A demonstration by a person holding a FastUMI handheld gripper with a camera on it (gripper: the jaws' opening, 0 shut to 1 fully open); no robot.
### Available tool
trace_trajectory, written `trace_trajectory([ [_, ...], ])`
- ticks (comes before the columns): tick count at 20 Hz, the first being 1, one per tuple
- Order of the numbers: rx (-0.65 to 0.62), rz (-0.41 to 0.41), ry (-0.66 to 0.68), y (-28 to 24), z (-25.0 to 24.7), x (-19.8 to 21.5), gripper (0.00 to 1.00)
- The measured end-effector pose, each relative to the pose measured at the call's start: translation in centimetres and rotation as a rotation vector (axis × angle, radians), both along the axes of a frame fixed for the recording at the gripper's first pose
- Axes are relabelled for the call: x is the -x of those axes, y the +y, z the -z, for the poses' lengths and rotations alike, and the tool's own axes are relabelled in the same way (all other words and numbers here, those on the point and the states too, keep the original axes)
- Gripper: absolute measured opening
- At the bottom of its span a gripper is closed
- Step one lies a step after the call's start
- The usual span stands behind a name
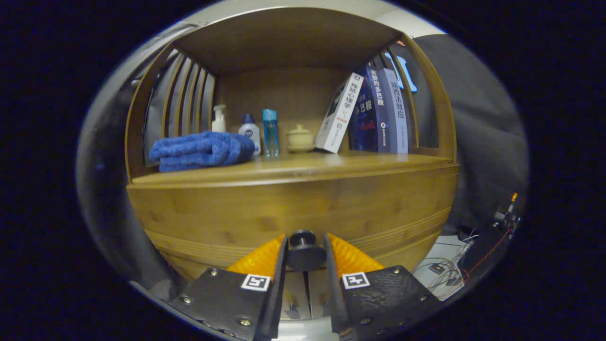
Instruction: Pull open the drawer, take out the items inside it, and place them on the countertop above the cabinet.
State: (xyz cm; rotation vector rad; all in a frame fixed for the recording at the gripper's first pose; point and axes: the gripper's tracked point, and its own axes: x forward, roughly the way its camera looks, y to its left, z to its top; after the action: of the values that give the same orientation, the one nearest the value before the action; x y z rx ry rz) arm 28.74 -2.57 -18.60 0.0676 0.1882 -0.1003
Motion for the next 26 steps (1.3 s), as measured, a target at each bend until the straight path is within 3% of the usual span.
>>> trace_trajectory([
  [2,-0.013,0.016,-0.025,0.1,-0.2,0.3,0.41],
  [5,-0.007,0.045,-0.038,0.0,-0.1,0.5,0.41],
  [8,0.004,-0.005,-0.016,0.4,0.1,0.2,0.41],
  [11,0.051,-0.026,0.028,0.1,0.2,0.5,0.32],
  [26,0.098,-0.027,-0.009,-0.8,-0.3,10.4,0.32],
])
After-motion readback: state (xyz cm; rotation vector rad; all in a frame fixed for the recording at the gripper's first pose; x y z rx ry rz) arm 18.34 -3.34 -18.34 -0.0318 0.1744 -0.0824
